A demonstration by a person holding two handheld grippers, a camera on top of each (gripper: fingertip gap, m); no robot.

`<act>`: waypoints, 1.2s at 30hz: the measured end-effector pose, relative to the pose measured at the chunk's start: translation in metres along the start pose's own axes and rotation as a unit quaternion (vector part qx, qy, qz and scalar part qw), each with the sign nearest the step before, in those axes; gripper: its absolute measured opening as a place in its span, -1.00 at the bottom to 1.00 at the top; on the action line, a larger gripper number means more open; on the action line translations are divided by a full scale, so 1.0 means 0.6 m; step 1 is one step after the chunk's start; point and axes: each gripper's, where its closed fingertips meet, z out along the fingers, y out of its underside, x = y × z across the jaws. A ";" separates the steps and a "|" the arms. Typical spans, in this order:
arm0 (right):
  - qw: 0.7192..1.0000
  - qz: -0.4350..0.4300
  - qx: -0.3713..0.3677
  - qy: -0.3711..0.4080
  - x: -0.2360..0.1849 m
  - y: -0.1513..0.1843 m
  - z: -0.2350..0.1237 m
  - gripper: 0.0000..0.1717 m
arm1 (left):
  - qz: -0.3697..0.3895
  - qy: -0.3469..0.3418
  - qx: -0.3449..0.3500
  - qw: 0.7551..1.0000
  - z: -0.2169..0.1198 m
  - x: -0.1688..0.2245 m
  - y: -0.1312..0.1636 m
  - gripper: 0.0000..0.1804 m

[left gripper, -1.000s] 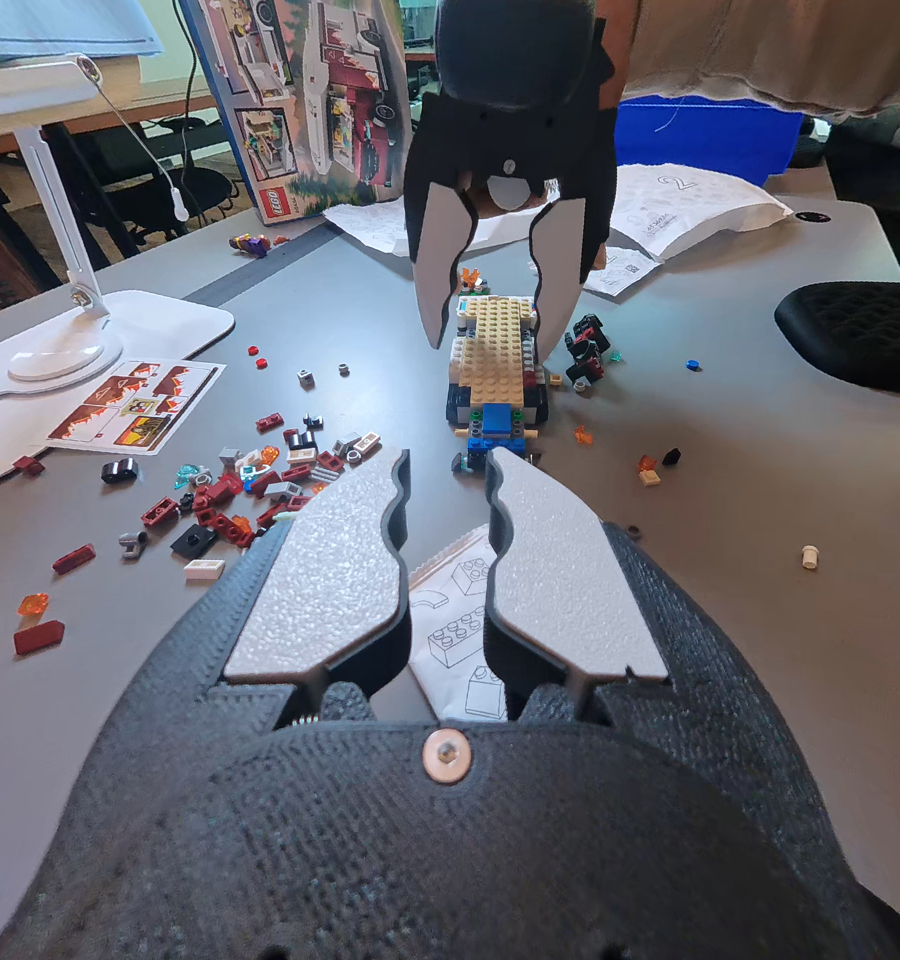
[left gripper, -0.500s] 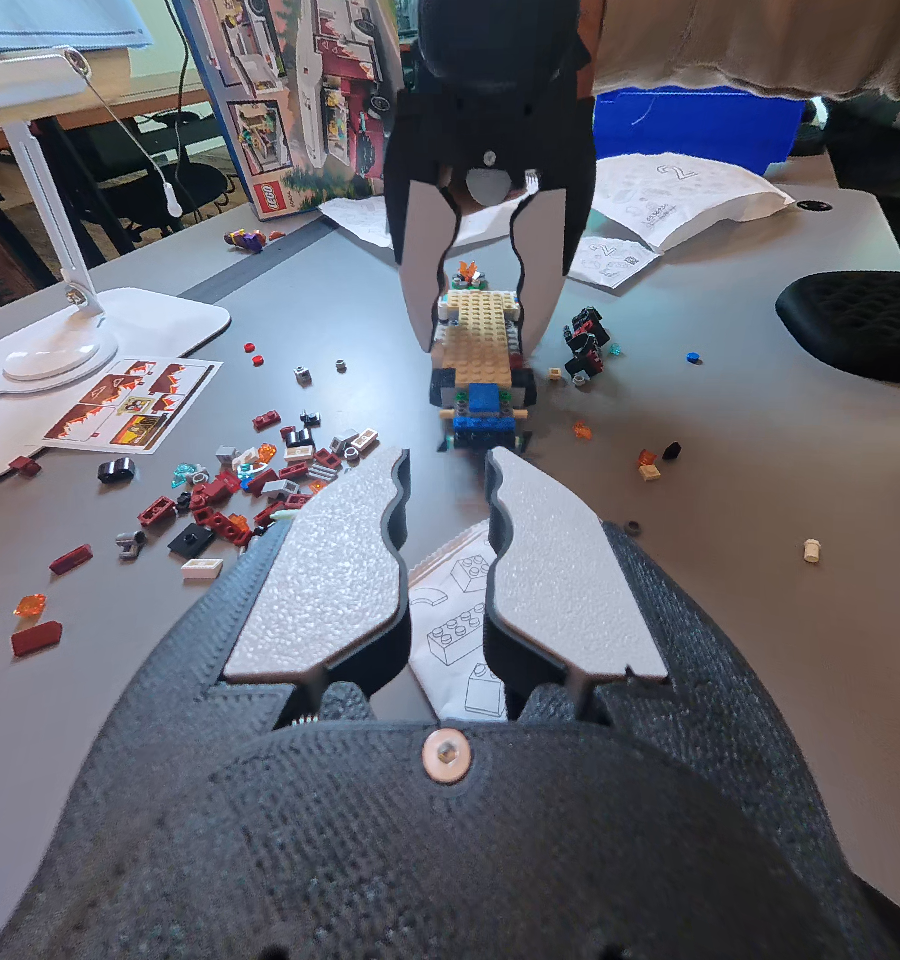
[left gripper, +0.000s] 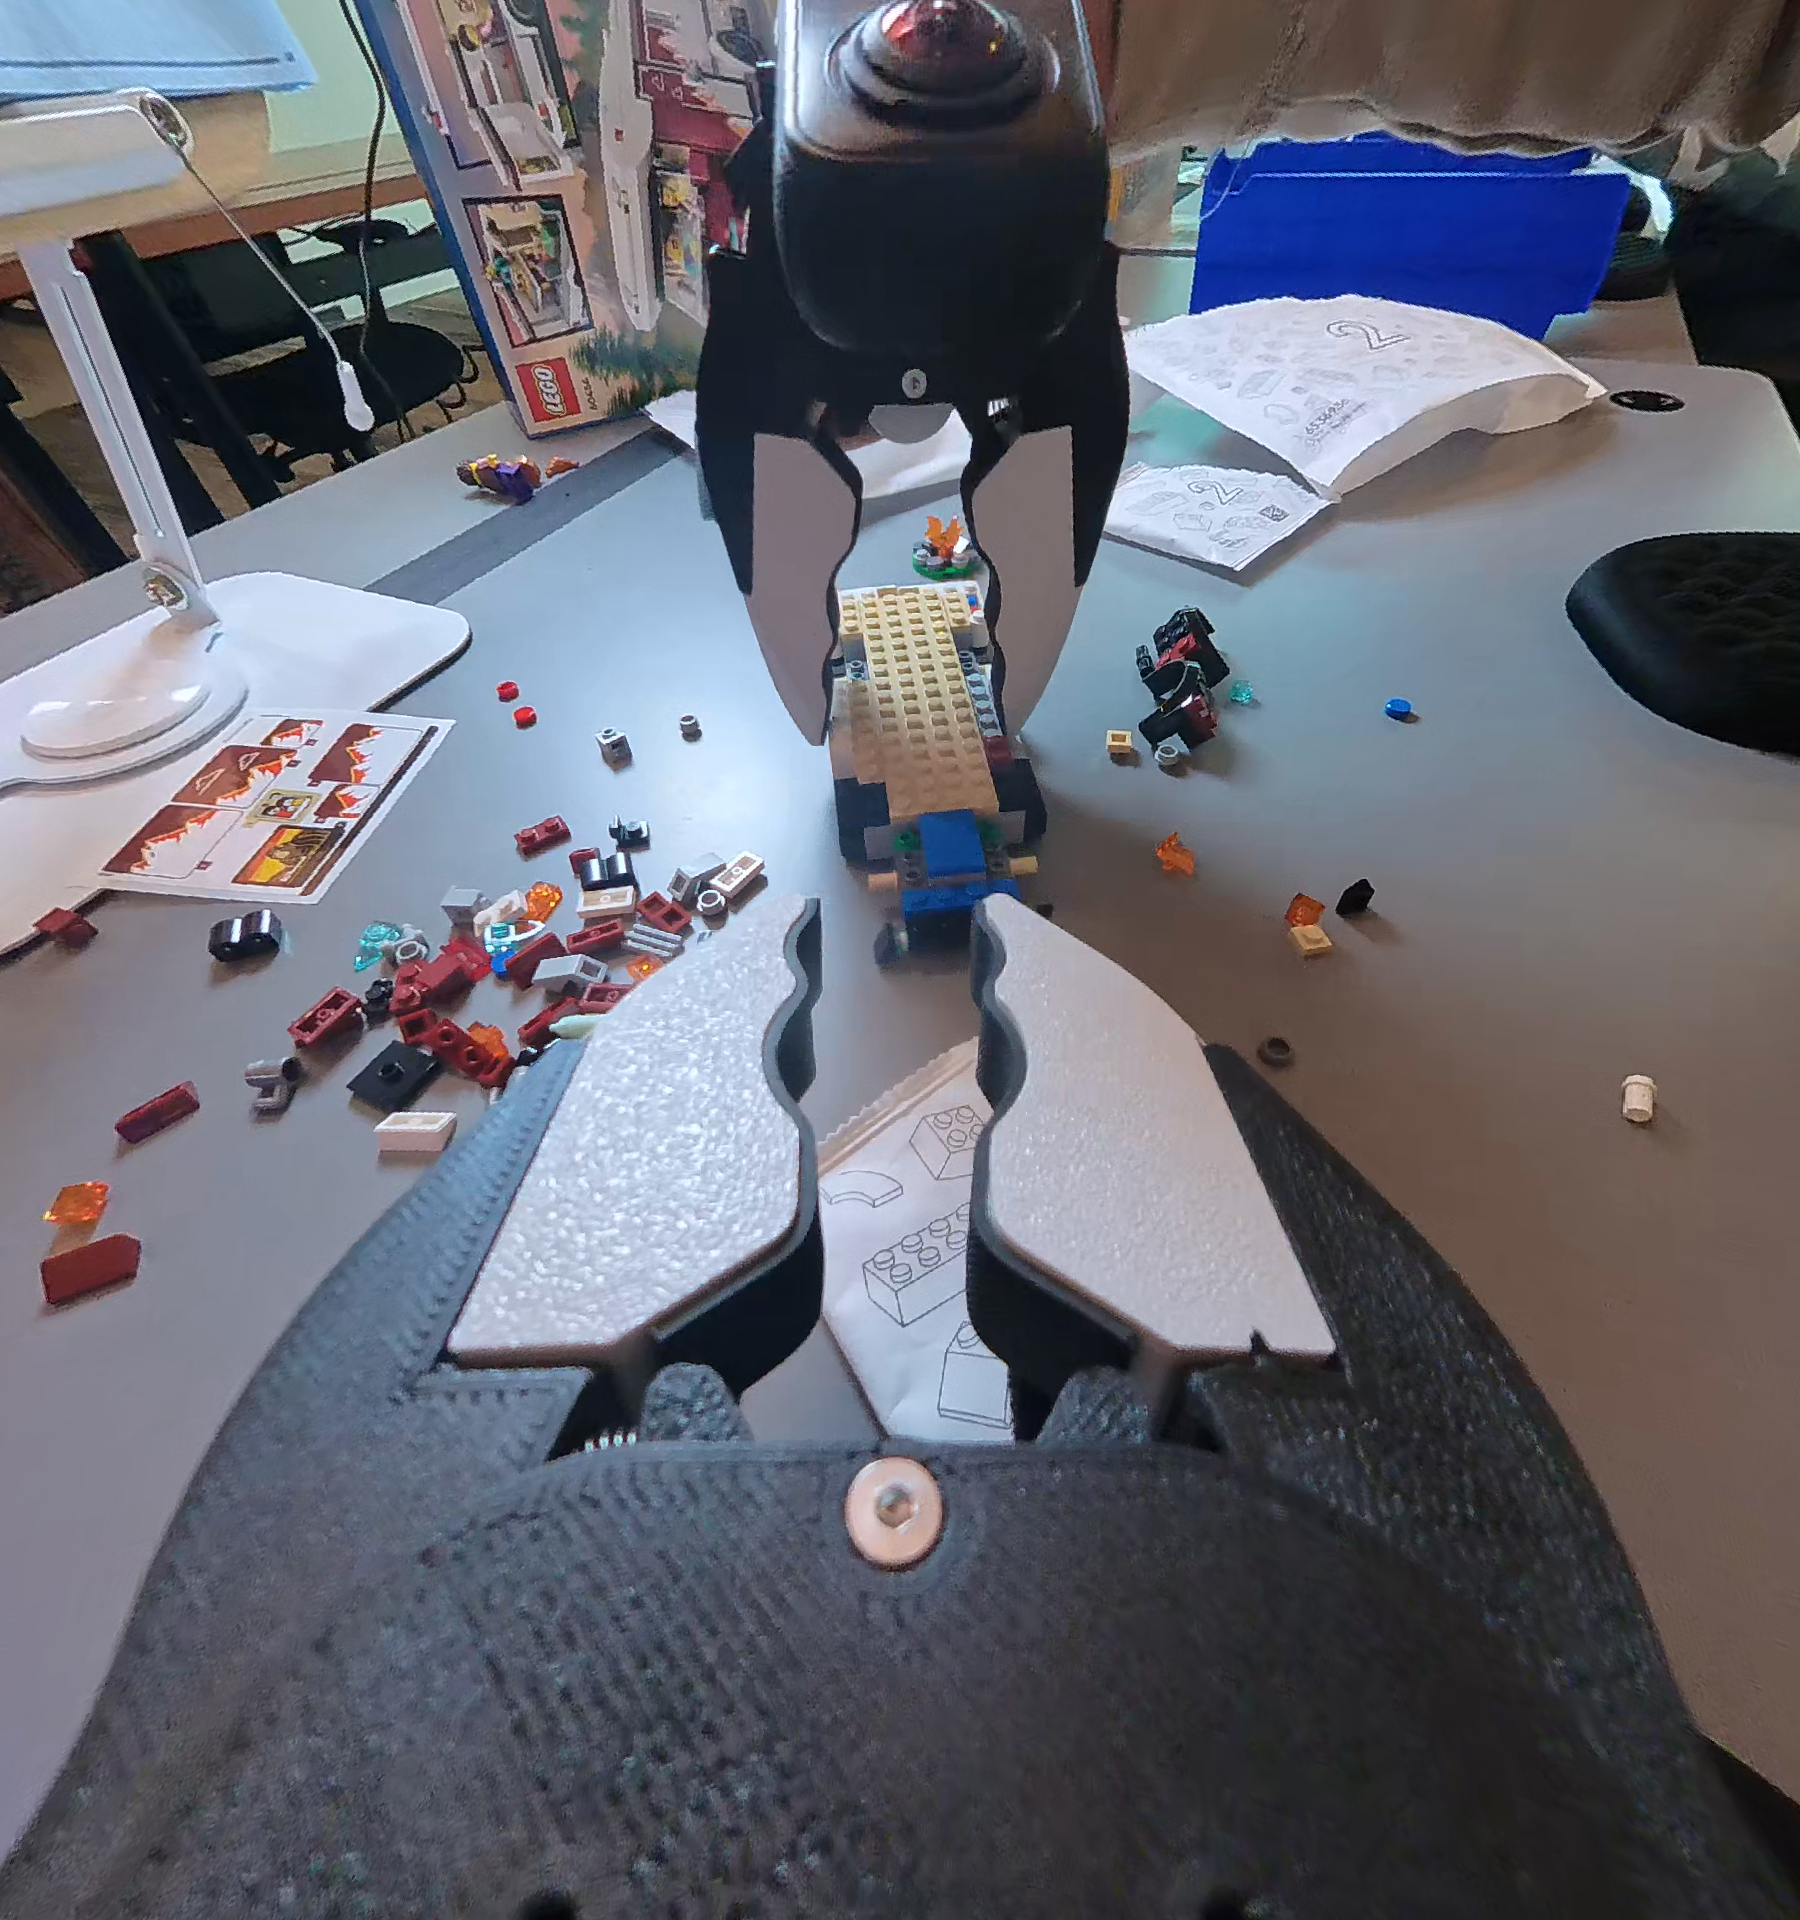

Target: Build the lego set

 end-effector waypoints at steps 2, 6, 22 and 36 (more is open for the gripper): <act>1.000 0.005 0.002 0.015 0.000 -0.002 -0.002 -0.30 | 0.000 0.001 -0.001 1.000 0.000 0.000 0.001 -0.70; 0.994 0.058 0.073 0.058 0.002 -0.021 -0.050 -0.22 | 0.001 -0.002 0.002 1.000 -0.001 -0.001 -0.001 -0.70; 0.962 0.195 0.142 0.129 -0.178 0.060 -0.030 -0.61 | 0.005 -0.011 -0.006 1.000 0.003 -0.002 0.002 -0.71; 0.927 0.101 0.175 0.317 -0.138 0.047 -0.092 -0.94 | 0.033 0.035 -0.155 0.987 0.066 0.022 0.055 -0.54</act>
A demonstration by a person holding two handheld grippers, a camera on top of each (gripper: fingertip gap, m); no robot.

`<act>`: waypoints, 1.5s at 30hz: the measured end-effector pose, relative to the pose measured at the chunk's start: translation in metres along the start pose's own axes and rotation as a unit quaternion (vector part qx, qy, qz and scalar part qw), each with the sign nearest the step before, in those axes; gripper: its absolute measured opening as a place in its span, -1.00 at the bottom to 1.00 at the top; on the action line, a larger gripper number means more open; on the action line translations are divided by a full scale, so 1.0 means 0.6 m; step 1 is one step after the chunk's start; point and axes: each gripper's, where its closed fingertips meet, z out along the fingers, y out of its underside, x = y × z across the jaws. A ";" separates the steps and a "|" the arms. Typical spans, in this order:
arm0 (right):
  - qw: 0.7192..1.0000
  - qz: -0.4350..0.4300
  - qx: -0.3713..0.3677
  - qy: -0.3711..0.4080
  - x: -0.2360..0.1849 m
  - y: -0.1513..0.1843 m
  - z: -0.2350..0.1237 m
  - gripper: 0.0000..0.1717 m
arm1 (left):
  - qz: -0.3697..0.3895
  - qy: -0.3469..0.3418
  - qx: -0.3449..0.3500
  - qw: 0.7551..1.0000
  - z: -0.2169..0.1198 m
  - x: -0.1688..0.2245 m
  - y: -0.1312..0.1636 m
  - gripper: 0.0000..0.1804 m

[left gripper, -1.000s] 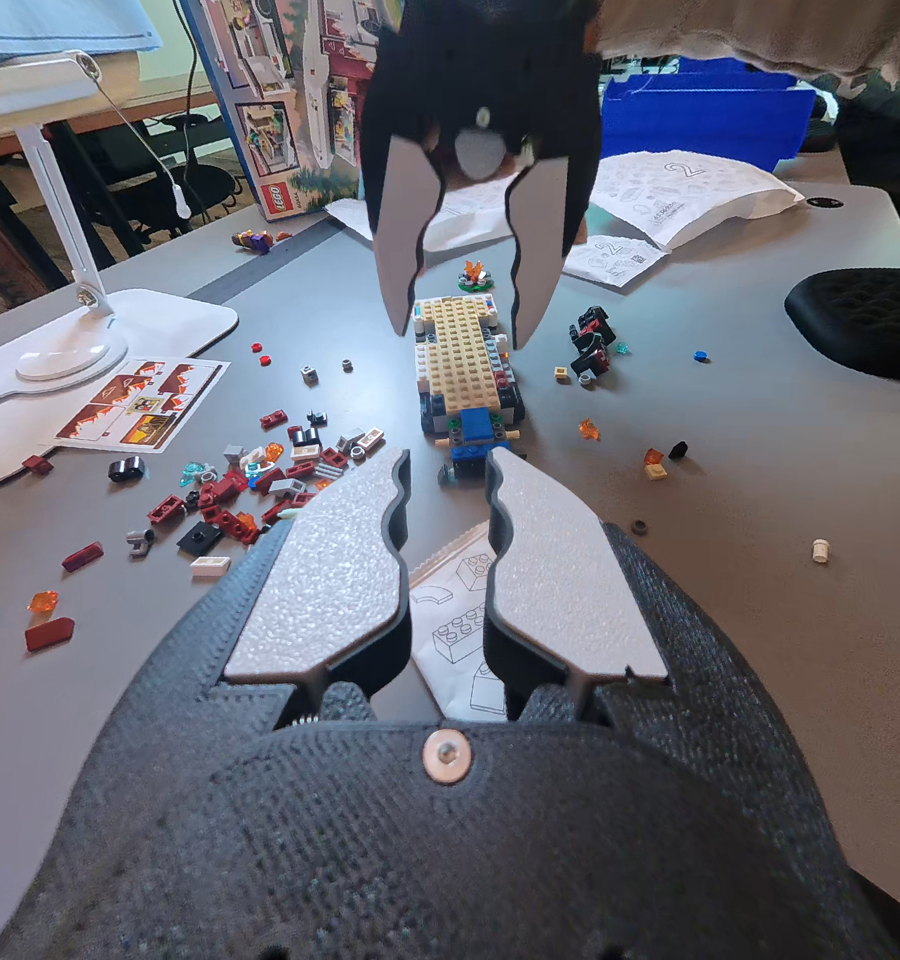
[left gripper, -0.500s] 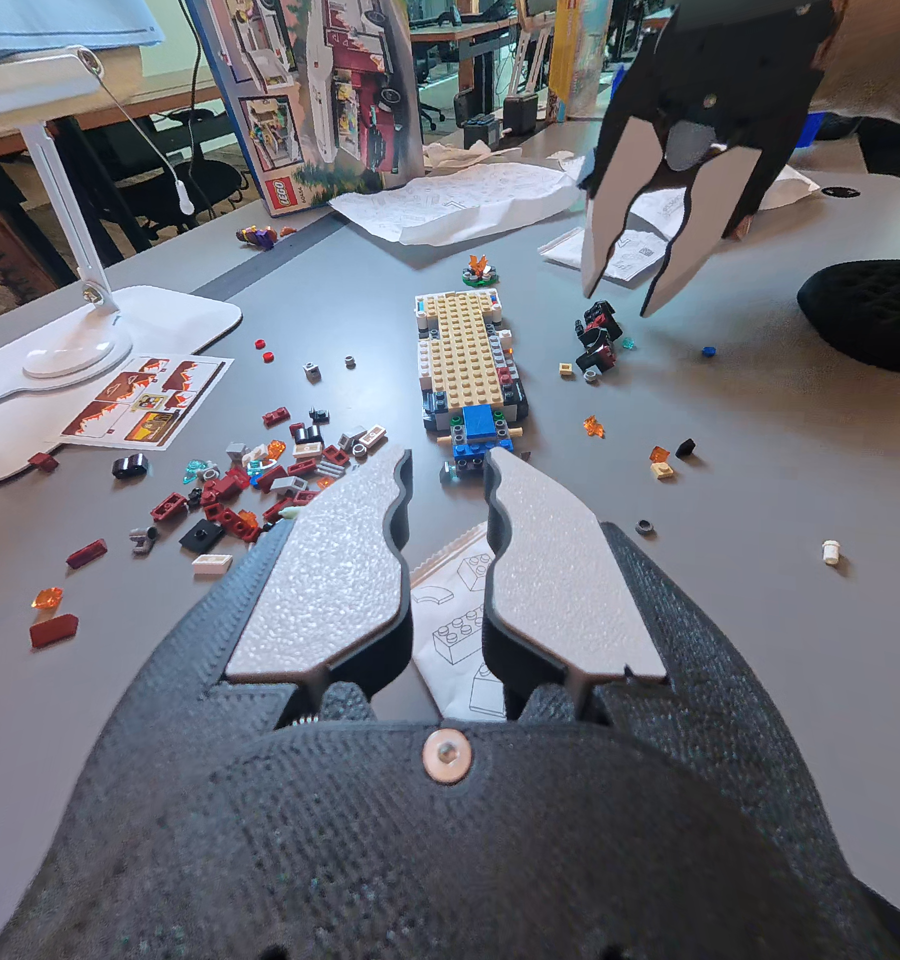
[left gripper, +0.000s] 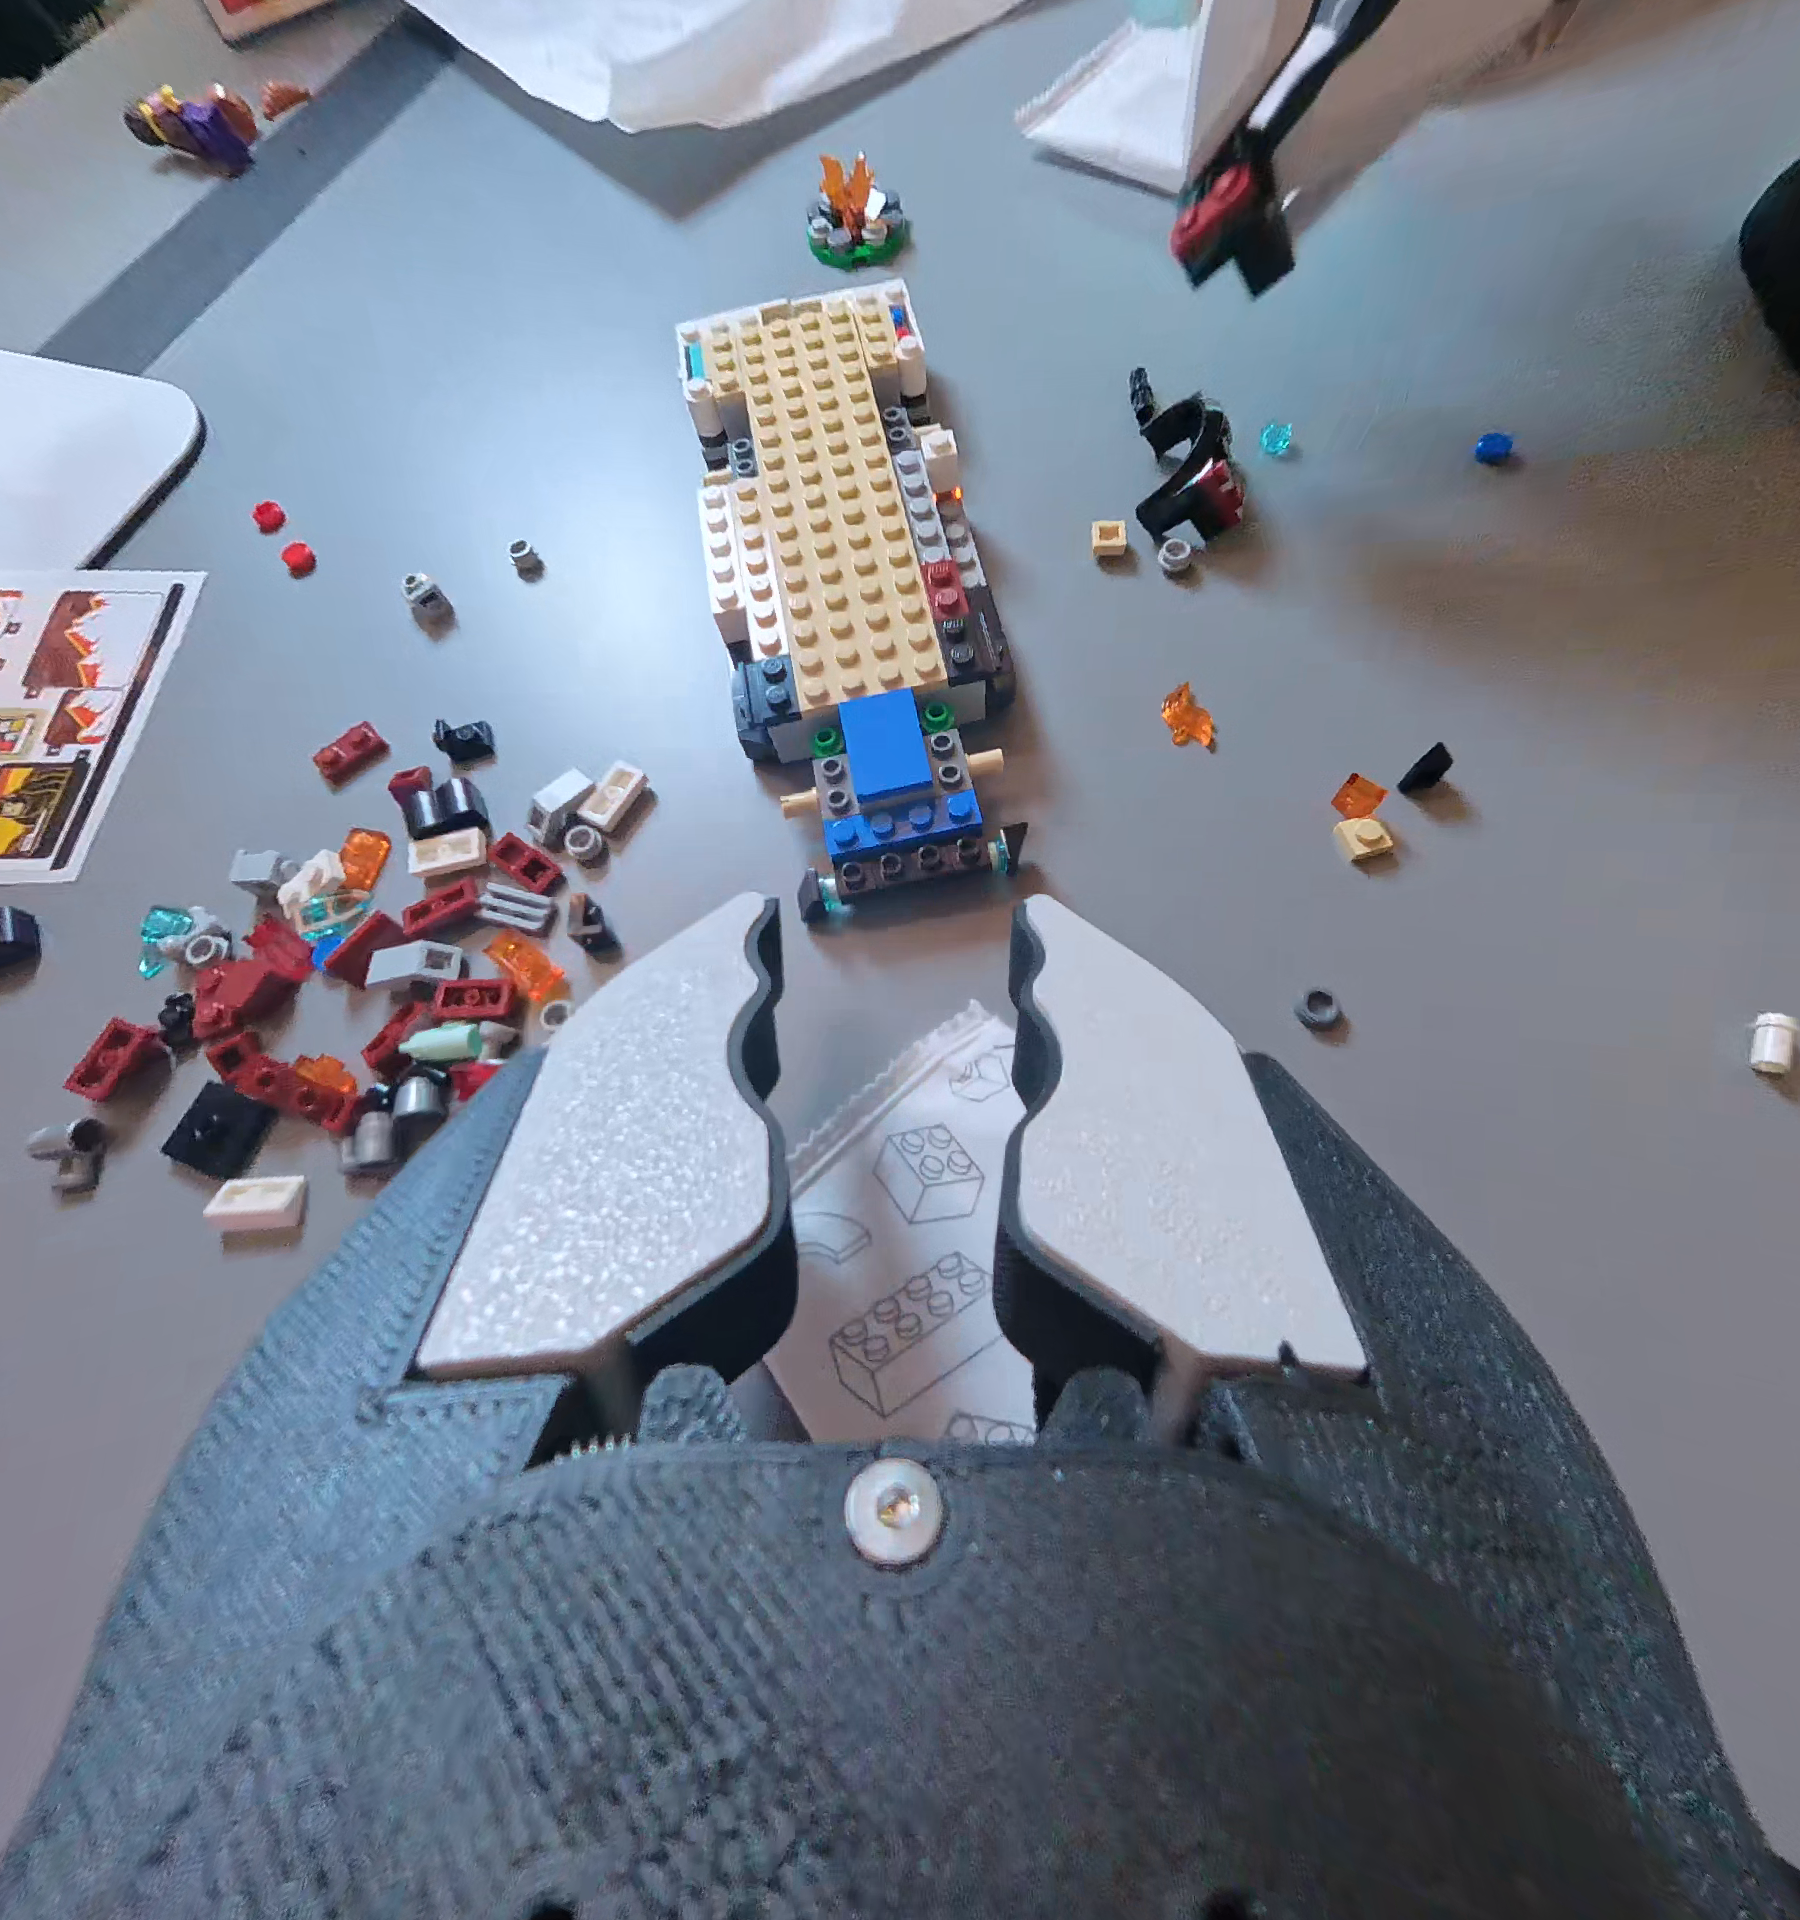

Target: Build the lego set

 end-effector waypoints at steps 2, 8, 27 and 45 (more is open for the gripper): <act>0.998 -0.035 0.029 0.050 0.017 -0.034 -0.005 -0.94 | 0.008 0.004 -0.024 1.000 0.013 -0.004 0.001 -0.51; 0.980 -0.132 0.067 0.132 0.011 -0.111 0.043 -0.94 | 0.009 0.041 -0.007 0.999 0.019 0.009 -0.044 -0.51; 0.988 0.012 0.152 0.008 0.015 -0.153 0.063 -0.81 | 0.078 0.009 0.052 0.996 0.011 0.051 -0.065 -0.78; 0.994 -0.080 0.080 -0.007 -0.019 -0.165 0.095 -0.88 | 0.087 0.018 0.036 0.995 0.012 0.070 -0.051 -0.78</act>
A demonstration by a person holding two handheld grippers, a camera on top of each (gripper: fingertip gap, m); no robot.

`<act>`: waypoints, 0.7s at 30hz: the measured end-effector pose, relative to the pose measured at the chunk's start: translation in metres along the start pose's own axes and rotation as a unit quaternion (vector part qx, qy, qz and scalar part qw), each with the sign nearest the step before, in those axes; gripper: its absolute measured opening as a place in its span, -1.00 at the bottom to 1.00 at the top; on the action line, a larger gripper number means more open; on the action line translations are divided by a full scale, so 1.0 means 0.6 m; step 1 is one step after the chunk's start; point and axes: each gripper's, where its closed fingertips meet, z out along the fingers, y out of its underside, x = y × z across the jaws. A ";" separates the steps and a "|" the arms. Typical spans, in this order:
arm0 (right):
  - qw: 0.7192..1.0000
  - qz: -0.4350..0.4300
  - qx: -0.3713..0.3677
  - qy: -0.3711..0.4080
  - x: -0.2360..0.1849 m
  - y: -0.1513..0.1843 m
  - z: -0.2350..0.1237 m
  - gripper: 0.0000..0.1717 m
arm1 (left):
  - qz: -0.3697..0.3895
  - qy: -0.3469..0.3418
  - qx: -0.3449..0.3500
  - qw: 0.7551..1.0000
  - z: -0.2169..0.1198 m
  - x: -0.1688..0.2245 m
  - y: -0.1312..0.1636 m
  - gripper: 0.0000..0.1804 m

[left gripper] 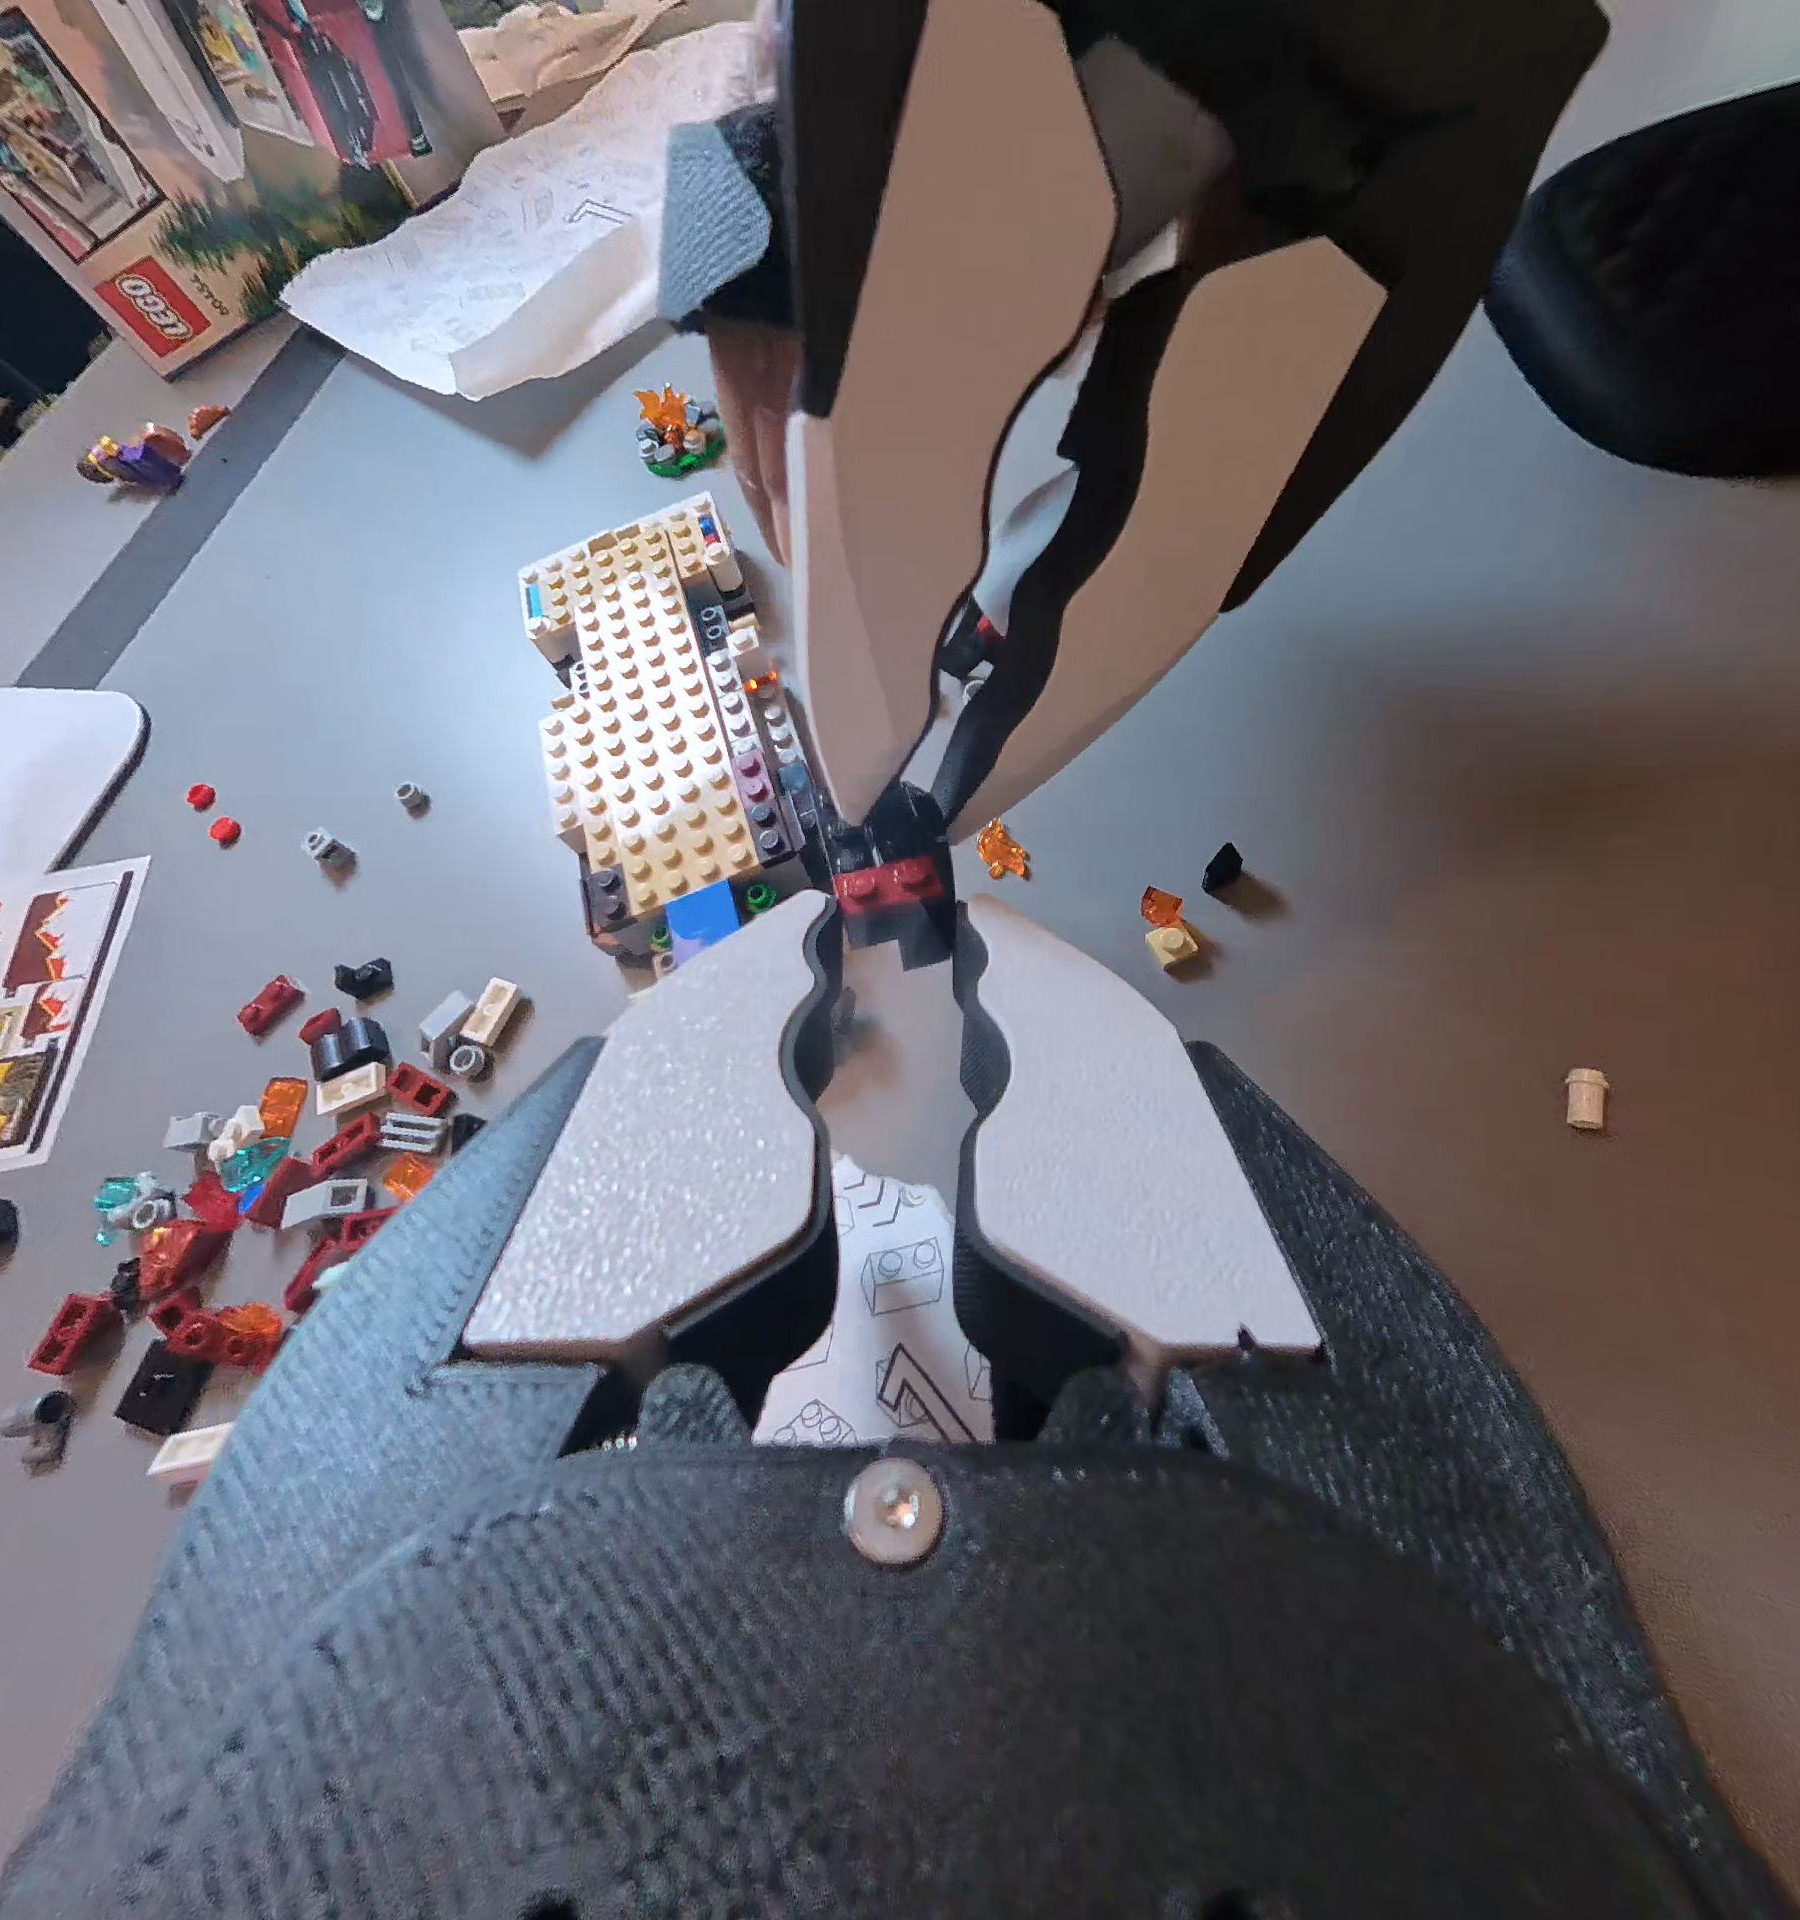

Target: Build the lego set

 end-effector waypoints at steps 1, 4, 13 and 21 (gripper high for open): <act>1.000 -0.007 -0.003 0.006 0.002 -0.001 0.001 -0.89 | -0.008 0.003 0.002 1.000 -0.001 -0.001 0.000 -0.78; 1.000 -0.021 -0.012 0.014 0.005 -0.001 0.005 -0.89 | -0.019 0.005 0.002 1.000 -0.003 -0.005 0.003 -0.78; 0.999 -0.021 -0.036 -0.010 0.005 0.023 0.025 -0.90 | -0.048 -0.005 -0.027 0.998 -0.003 -0.028 0.029 -0.55; 0.996 -0.058 -0.063 -0.027 0.003 0.044 0.048 -0.89 | -0.068 -0.008 -0.051 0.996 0.002 -0.041 0.043 -0.46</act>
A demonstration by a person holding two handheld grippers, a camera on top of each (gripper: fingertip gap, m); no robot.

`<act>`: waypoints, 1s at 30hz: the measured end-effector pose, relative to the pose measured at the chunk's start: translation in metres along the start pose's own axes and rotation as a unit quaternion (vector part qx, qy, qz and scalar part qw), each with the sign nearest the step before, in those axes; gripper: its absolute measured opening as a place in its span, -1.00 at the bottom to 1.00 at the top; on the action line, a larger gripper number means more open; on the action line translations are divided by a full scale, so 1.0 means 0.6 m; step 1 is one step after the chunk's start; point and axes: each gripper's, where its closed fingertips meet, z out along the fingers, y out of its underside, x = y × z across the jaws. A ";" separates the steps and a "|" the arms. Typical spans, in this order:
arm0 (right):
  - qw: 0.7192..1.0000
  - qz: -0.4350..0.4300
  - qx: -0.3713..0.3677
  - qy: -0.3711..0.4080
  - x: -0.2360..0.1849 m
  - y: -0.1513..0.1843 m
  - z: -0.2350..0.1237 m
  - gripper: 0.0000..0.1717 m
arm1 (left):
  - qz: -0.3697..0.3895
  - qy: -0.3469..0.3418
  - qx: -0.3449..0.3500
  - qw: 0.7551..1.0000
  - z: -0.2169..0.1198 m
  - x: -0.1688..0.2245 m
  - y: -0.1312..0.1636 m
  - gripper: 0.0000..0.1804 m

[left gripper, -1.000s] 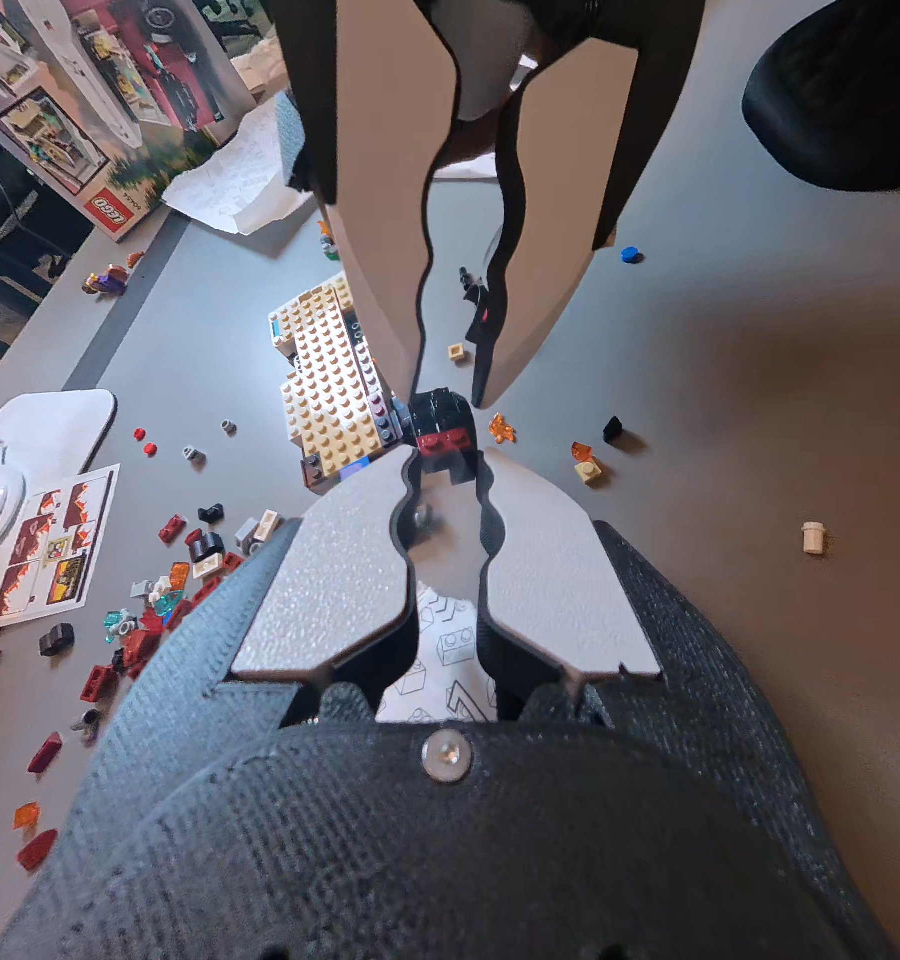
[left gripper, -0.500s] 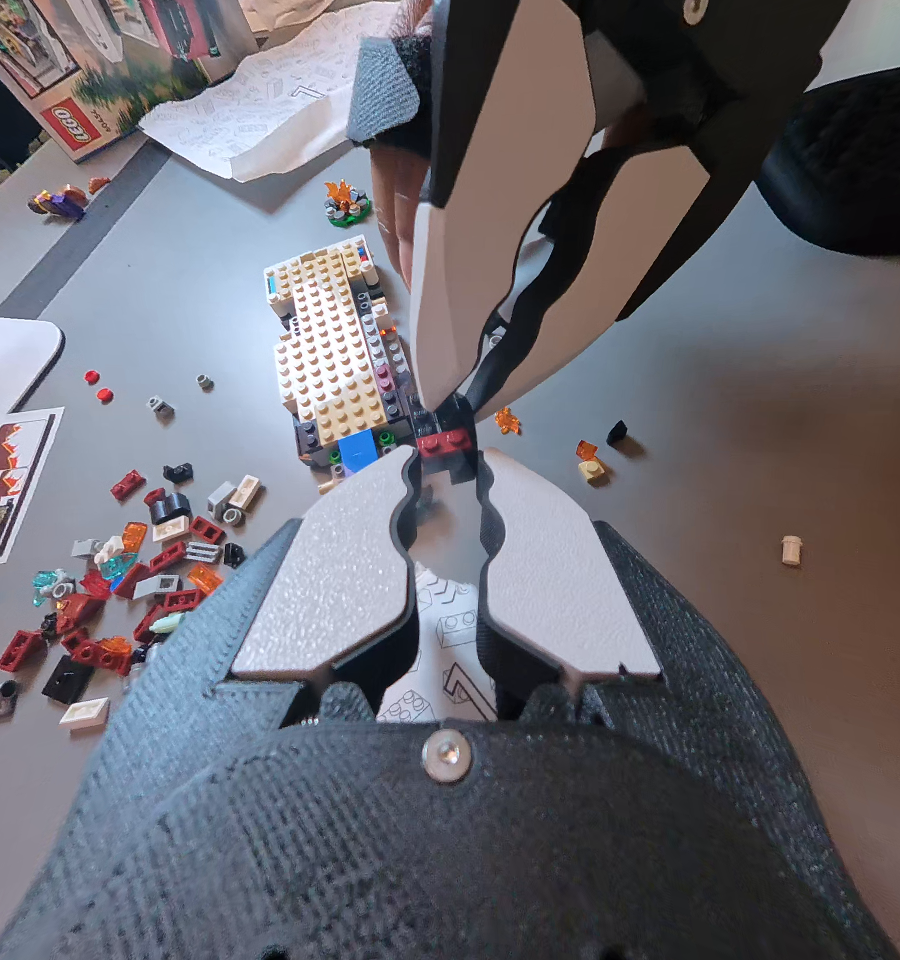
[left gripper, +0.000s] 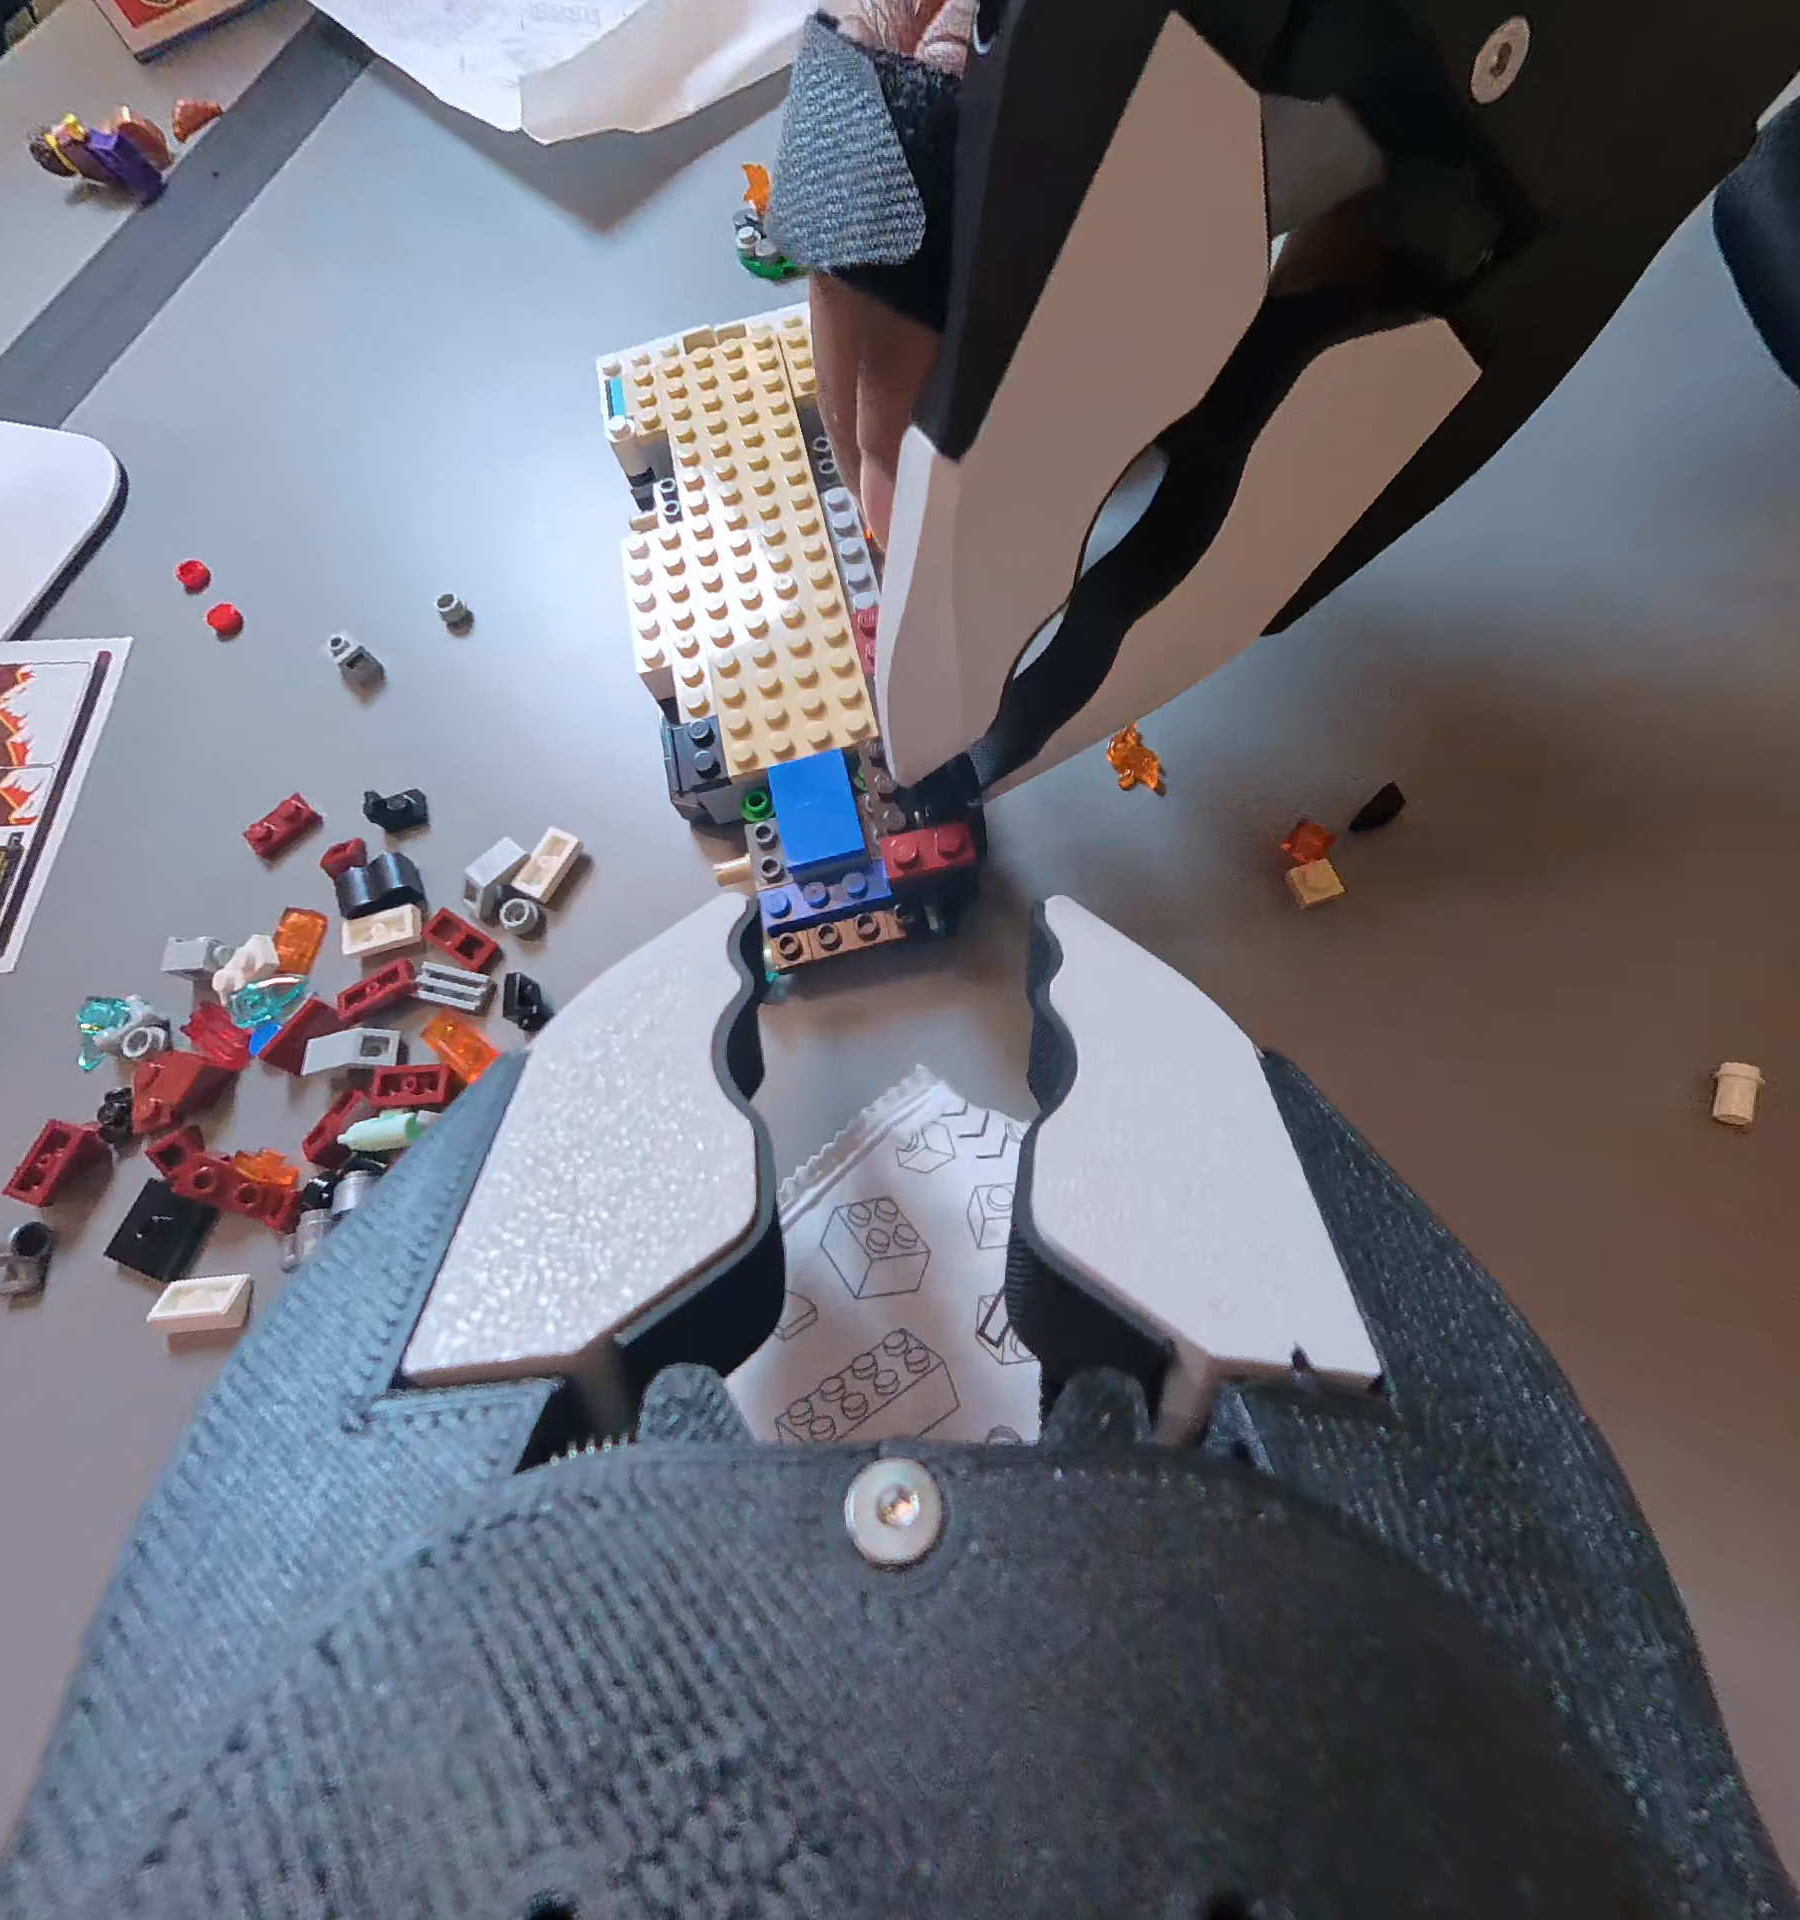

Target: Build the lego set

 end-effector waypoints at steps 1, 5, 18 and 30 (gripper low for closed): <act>1.000 -0.003 -0.002 0.000 -0.001 0.001 0.003 -0.89 | -0.001 0.000 -0.002 1.000 0.001 -0.001 0.001 -0.46; 1.000 -0.002 -0.005 -0.004 -0.002 0.003 0.007 -0.89 | 0.002 0.002 -0.010 1.000 0.006 0.000 0.005 -0.45; 1.000 -0.004 -0.014 -0.007 0.001 0.004 0.007 -0.89 | 0.003 0.001 -0.012 1.000 0.009 0.000 0.008 -0.47; 1.000 0.004 -0.017 -0.008 -0.003 0.005 -0.007 -0.90 | -0.001 -0.009 -0.011 1.000 0.005 -0.007 0.009 -0.47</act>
